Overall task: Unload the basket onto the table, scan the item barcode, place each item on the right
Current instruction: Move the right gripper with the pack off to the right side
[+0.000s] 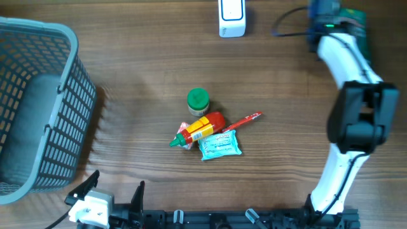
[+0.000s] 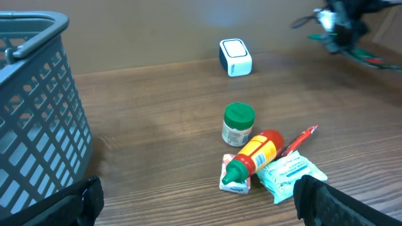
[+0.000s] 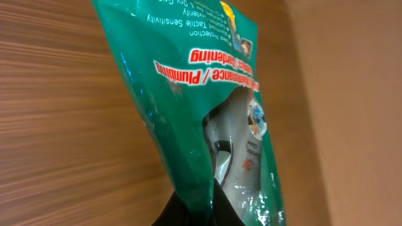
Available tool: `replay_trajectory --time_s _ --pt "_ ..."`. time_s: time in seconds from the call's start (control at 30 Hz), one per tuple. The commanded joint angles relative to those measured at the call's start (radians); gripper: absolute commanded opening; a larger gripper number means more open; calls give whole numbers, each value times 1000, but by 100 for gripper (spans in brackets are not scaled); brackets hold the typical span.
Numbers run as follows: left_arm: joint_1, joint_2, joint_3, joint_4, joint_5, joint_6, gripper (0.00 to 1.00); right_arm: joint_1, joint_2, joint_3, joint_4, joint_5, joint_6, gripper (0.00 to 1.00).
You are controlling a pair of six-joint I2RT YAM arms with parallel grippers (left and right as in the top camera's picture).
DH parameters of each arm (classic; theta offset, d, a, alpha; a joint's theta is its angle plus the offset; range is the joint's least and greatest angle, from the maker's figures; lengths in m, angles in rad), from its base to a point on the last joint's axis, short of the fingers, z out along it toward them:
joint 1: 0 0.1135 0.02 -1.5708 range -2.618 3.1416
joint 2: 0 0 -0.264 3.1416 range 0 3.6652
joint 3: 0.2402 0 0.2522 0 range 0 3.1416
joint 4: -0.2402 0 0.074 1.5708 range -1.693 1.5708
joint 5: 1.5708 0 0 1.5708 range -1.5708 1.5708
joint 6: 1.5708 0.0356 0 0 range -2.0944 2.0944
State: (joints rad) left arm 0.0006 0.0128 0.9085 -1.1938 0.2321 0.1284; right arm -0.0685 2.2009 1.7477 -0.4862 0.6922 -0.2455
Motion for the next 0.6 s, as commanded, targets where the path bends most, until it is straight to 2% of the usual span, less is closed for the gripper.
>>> replay_trajectory --time_s 0.0,0.07,0.17,0.33,0.43,0.47,0.5,0.53,0.57 --pt "-5 -8 -2 3 -2 -6 100 -183 -24 11 -6 -109 -109 4" --pt "-5 -8 -2 3 -2 -6 100 -346 -24 11 -17 -129 -121 4" --pt "-5 -8 -2 2 -2 -6 100 -493 -24 11 -42 -261 -121 4" --pt "-5 -8 -2 3 -2 -6 100 -647 -24 11 -67 -401 -78 4" --pt "-5 -8 -2 3 -2 -6 100 -687 -24 11 -92 -429 -65 30" --pt "-5 -8 -2 3 -2 -6 100 -694 -24 11 -96 -370 -58 33" --pt "-5 -8 -2 3 -2 -6 100 -700 -24 11 -99 -307 -15 53" --pt "-5 -8 -2 3 -2 -6 100 -710 -24 11 -101 -232 56 64" --pt "-5 -8 -2 3 -2 -6 100 -715 -25 11 -111 -192 97 70"
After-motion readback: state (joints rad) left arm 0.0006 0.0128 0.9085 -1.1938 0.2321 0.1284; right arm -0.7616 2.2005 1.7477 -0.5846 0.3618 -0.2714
